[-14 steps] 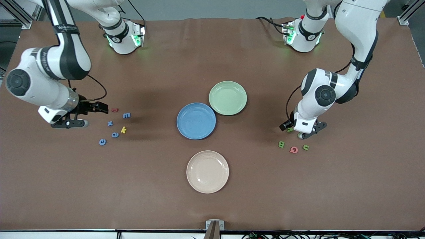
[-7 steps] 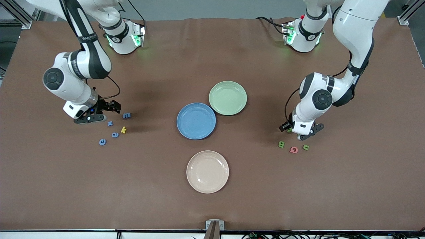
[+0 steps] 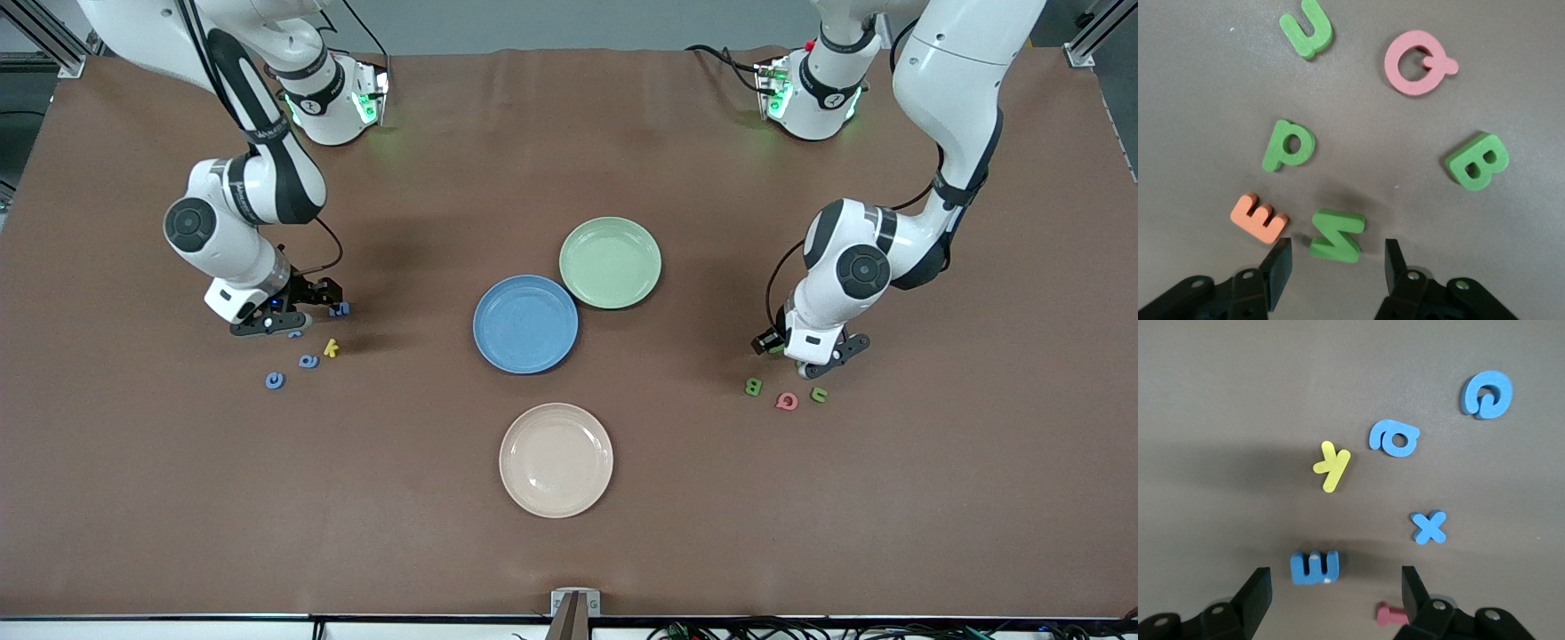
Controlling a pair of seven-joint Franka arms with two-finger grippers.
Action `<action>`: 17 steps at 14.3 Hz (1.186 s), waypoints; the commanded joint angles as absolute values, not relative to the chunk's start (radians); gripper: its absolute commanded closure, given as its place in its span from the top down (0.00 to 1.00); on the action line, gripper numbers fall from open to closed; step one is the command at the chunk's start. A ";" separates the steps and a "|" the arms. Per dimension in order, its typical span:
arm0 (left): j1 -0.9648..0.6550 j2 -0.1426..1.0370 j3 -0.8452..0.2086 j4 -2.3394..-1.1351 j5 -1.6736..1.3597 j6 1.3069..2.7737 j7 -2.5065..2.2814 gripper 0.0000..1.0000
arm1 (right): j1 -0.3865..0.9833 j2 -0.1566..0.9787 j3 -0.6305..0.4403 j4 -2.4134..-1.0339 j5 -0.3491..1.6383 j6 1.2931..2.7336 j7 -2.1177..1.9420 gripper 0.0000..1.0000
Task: Sort letters by color into matching plates
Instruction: 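Grasp the green M with the left gripper while the right gripper grasps blue E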
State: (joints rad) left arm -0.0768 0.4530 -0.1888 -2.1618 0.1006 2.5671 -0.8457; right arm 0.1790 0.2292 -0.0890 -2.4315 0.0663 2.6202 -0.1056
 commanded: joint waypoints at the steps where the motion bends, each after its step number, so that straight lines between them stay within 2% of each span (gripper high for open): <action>1: -0.071 0.483 -0.189 -2.135 0.129 2.589 -0.865 0.64 | 0.187 0.282 -0.089 -2.430 0.089 2.675 -0.124 0.88; 7: -0.072 0.503 -0.189 -2.115 0.129 2.591 -0.865 0.58 | 0.187 0.313 -0.058 -2.427 0.110 2.688 -0.118 0.87; 9: -0.072 0.505 -0.189 -2.115 0.129 2.591 -0.865 0.47 | 0.189 0.313 -0.055 -2.427 0.120 2.688 -0.120 0.87; 13: -0.071 0.496 -0.189 -2.115 0.130 2.586 -0.865 0.03 | 0.189 0.313 -0.052 -2.430 0.120 2.681 -0.120 0.87; 14: -0.071 0.483 -0.189 -2.117 0.130 2.577 -0.864 0.00 | 0.189 0.313 -0.052 -2.430 0.120 2.680 -0.120 0.87; 17: -0.081 0.416 -0.192 -2.117 0.130 2.499 -0.865 0.00 | 0.189 0.316 -0.052 -2.431 0.120 2.680 -0.121 0.83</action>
State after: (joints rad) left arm -0.0744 0.4802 -0.1888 -2.1141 0.1049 2.5654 -0.8457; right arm 0.1815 0.3155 -0.0524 -2.4279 0.0922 2.6807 -0.1057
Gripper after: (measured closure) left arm 0.648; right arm 0.150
